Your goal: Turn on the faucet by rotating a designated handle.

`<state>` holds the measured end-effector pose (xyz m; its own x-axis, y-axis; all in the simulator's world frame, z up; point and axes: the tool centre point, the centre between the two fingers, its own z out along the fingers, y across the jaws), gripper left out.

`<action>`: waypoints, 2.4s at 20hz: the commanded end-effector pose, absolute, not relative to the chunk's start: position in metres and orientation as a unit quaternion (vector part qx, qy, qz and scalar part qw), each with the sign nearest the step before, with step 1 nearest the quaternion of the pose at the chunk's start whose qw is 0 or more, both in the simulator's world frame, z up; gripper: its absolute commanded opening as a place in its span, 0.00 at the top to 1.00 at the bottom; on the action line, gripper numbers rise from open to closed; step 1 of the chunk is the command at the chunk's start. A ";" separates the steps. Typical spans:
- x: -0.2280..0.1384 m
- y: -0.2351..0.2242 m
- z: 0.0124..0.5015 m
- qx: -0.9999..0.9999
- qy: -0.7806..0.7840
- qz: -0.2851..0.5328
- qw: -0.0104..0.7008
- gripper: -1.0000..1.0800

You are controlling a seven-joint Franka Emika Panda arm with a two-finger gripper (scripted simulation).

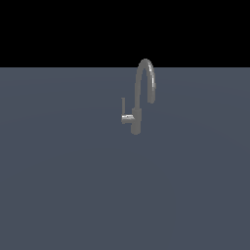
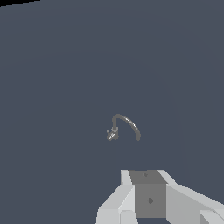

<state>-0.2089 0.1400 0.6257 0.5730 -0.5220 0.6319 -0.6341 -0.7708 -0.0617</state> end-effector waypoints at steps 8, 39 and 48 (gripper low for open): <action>-0.140 0.189 0.590 0.833 -0.388 0.376 0.120 1.00; 0.098 0.059 0.221 0.696 -0.595 0.338 0.216 1.00; 0.104 0.016 0.162 0.674 -0.628 0.317 0.224 1.00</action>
<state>0.1034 0.0193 0.1686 0.0150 -0.7018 0.7122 -0.9883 -0.1186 -0.0961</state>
